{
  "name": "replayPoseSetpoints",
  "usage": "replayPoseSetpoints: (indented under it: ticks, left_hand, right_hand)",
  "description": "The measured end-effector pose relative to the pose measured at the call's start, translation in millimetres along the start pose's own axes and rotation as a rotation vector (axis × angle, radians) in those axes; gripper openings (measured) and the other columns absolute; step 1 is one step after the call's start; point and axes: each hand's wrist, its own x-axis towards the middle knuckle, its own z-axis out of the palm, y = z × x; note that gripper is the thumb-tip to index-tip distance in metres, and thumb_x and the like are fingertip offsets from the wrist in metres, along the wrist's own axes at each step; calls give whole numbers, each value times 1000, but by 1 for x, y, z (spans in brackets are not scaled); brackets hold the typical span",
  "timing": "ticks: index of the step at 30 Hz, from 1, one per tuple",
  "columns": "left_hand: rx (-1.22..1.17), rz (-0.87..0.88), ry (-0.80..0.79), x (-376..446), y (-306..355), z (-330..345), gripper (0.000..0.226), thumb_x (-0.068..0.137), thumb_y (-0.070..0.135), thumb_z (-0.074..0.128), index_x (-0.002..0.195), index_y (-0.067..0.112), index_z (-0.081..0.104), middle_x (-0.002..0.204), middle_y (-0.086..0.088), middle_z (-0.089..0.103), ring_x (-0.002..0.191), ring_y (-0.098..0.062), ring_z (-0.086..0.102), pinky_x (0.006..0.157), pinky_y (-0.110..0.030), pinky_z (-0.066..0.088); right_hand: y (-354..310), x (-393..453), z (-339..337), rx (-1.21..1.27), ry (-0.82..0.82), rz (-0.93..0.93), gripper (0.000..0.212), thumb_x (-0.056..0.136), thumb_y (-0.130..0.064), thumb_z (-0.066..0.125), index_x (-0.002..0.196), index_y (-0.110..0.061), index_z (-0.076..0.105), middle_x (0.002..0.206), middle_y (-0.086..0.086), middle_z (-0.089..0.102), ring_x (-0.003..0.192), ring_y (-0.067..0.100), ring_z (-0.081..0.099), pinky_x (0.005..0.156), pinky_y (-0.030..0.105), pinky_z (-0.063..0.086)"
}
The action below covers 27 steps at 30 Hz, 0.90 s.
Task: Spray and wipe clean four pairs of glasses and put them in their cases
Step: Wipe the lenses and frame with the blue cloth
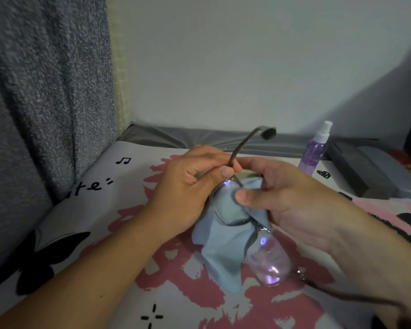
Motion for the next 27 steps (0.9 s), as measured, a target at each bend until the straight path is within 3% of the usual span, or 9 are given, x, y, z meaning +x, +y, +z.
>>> replayPoseSetpoints:
  ticks: [3, 6, 7, 9, 12, 16, 21, 24, 27]
  left_hand:
    - [-5, 24, -40, -1, -2, 2, 14, 95, 15, 64, 100, 24, 74, 97, 9, 72, 99, -16, 66, 93, -25, 50]
    - [-17, 19, -84, -2, -3, 9, 14, 94, 20, 64, 103, 22, 75, 100, 5, 75, 102, -21, 68, 94, -38, 54]
    - [-28, 17, -111, -2, -4, 11, 15, 94, 21, 64, 103, 23, 76, 101, 5, 76, 102, -25, 68, 93, -43, 53]
    - [-17, 12, -133, -2, -3, 12, 15, 94, 21, 64, 102, 26, 76, 102, 10, 75, 100, -24, 67, 93, -37, 52]
    - [7, 0, -97, 0, -2, 13, 17, 94, 16, 66, 99, 29, 73, 98, 23, 71, 102, -14, 64, 94, -22, 44]
    - [59, 20, -43, 1, -1, 18, 20, 93, 15, 64, 97, 33, 71, 97, 29, 70, 104, -4, 63, 96, -25, 43]
    - [61, -7, 10, 0, 1, 13, 22, 94, 19, 63, 97, 40, 70, 100, 30, 70, 103, 0, 62, 95, -21, 45]
    - [74, -10, 37, -1, -1, 11, 19, 94, 21, 64, 95, 39, 70, 98, 26, 71, 102, -5, 63, 96, -26, 46]
    - [88, 6, 43, -1, -1, 8, 20, 94, 20, 64, 97, 39, 70, 98, 25, 70, 103, -12, 63, 96, -26, 46]
  right_hand:
    - [-5, -5, -9, -72, -212, 146, 52, 80, 5, 65, 129, -11, 60, 117, 15, 71, 114, 29, 67, 104, 46, 49]
    - [-6, -5, -9, -114, -279, 194, 47, 81, 15, 66, 124, -4, 60, 110, 16, 70, 107, 28, 68, 97, 40, 55]
    - [-6, -5, -6, -142, -257, 184, 45, 81, 19, 66, 119, -4, 62, 105, 13, 72, 103, 25, 70, 91, 35, 57]
    - [-4, -5, 2, -182, -160, 136, 47, 77, 22, 69, 113, -9, 66, 101, 8, 75, 100, 20, 72, 84, 28, 56]
    - [-1, -2, 12, -121, 35, 51, 57, 73, 20, 73, 118, -14, 66, 105, 8, 76, 103, 20, 73, 88, 30, 57]
    - [2, 3, 14, 62, 242, 13, 75, 71, 16, 77, 135, -18, 57, 108, 10, 77, 103, 21, 74, 97, 36, 54]
    - [2, 2, 15, 156, 320, 9, 68, 72, 4, 80, 131, -22, 59, 105, 13, 77, 102, 26, 74, 101, 42, 52]
    - [5, 4, 16, 160, 364, -8, 71, 68, -7, 83, 132, -25, 58, 104, 12, 77, 100, 24, 74, 101, 42, 52]
    - [8, 4, 16, 133, 362, -28, 61, 81, -3, 76, 135, -23, 57, 107, 10, 77, 102, 24, 74, 100, 43, 52]
